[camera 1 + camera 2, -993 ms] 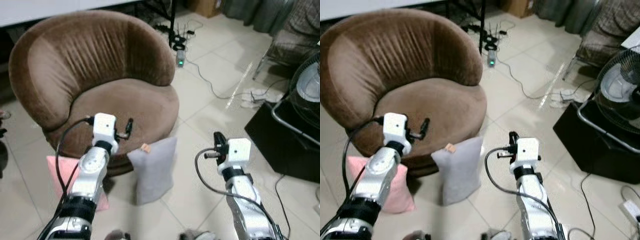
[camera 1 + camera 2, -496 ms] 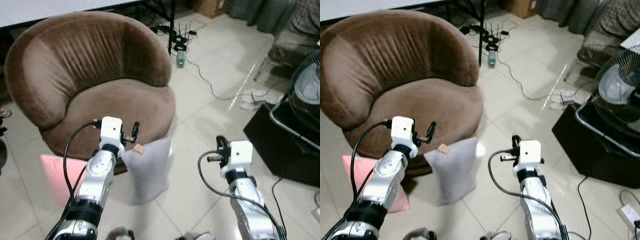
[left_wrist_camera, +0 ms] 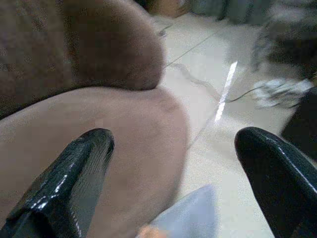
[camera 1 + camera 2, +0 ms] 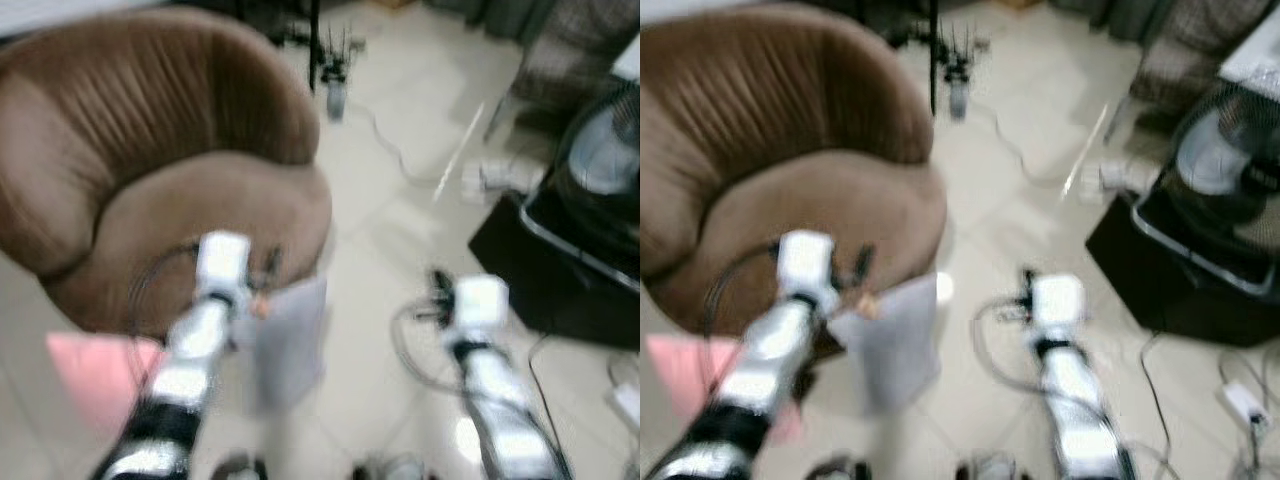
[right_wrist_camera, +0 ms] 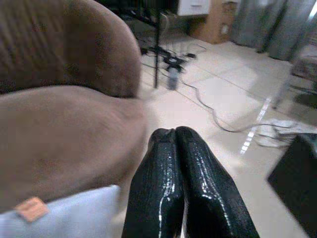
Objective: Move the pillow to the sofa from floor
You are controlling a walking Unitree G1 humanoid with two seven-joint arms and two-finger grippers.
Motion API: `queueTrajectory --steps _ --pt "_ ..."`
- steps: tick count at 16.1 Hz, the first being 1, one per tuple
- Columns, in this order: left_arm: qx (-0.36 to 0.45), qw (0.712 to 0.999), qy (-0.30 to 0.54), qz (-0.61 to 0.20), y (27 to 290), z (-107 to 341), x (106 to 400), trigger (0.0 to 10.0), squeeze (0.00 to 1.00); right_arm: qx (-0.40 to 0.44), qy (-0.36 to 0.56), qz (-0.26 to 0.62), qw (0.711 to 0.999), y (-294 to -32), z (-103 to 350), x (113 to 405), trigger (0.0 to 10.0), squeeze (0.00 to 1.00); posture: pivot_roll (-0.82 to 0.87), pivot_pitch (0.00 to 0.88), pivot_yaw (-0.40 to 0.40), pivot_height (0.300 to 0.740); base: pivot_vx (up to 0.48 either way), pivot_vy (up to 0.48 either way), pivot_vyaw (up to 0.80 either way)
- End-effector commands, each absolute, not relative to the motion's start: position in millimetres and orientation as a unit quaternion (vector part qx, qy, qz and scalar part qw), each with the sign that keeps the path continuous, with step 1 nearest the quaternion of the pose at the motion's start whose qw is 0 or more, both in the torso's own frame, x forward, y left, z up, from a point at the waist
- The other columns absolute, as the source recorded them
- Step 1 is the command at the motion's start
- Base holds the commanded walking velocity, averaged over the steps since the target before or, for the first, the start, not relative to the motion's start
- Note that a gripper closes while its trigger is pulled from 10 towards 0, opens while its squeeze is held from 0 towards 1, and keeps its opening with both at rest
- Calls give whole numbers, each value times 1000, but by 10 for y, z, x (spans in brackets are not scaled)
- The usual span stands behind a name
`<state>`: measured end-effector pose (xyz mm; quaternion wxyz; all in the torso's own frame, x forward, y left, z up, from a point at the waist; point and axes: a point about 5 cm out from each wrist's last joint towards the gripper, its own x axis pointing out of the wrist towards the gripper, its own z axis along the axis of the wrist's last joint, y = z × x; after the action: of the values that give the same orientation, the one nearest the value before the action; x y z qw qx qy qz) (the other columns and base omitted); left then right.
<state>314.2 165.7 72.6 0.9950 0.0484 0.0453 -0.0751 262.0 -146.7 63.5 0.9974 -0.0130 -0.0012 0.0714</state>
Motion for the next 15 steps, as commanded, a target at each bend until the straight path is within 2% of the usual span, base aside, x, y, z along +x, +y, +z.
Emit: queueTrajectory --steps 1,4,10,13,15 --pt "46 994 50 -82 1563 707 3138 10000 0 -21 16 63 998 -1566 575 2571 10000 0 -78 128 -54 719 480 0 0" --pt "50 993 60 -85 1548 684 3137 10000 0 -20 16 74 997 -1557 576 2567 10000 0 -77 127 -58 719 434 0 0" --pt "51 994 55 -85 1526 675 3116 10000 0 -17 21 87 996 -1532 569 2561 10000 0 -73 132 -63 719 0 0 0" --pt "59 993 60 -87 1523 666 3115 10000 0 -16 23 93 995 -1520 568 2556 10000 0 -75 134 -63 719 462 0 0" --pt "58 992 68 -89 1516 640 3107 10000 0 -14 24 95 995 -1513 565 2550 10000 0 -76 136 -61 719 159 0 0"
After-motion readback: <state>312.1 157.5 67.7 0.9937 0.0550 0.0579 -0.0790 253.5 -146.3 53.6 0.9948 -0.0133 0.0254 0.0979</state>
